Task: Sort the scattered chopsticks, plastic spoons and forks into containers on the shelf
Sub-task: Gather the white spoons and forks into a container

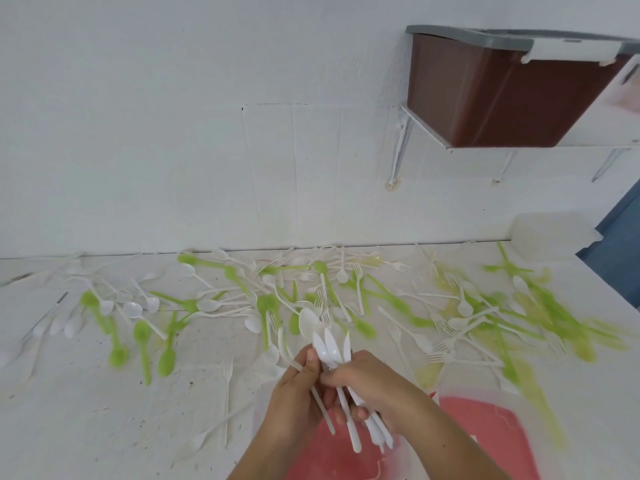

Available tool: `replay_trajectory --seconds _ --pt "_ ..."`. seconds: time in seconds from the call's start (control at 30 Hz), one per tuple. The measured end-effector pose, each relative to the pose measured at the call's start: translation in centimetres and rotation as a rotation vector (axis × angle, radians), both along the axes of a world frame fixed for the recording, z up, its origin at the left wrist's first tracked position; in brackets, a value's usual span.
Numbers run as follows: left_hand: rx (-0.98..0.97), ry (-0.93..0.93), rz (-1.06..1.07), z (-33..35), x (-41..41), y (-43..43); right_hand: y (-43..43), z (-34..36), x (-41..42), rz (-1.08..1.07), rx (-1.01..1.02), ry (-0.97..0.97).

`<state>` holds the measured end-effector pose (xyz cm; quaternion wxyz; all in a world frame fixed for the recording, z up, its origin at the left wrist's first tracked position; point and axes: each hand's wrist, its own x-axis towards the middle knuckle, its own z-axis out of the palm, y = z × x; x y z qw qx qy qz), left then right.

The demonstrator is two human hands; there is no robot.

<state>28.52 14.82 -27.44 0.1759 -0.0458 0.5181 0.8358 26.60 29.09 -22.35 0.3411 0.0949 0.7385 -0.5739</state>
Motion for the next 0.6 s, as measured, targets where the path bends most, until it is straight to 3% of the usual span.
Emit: replay_trajectory --seconds 0.13,0.4,0.5,0.6 --pt "0.073 -0.111 0.089 -0.3 -0.5 -0.1 1.1 -0.1 -0.1 0.041 -0.05 -0.025" --pt "-0.22 -0.124 0.059 -0.7 -1.2 -1.3 1.7 -1.8 0.0 -0.14 0.006 0.143" --pt "-0.605 0.03 -0.164 -0.2 -1.4 -2.8 3.2 -1.8 -0.1 -0.232 0.02 0.176" --pt "-1.161 0.318 -0.485 -0.4 -1.9 -3.7 5.0 -1.5 -0.5 -0.326 0.048 0.241"
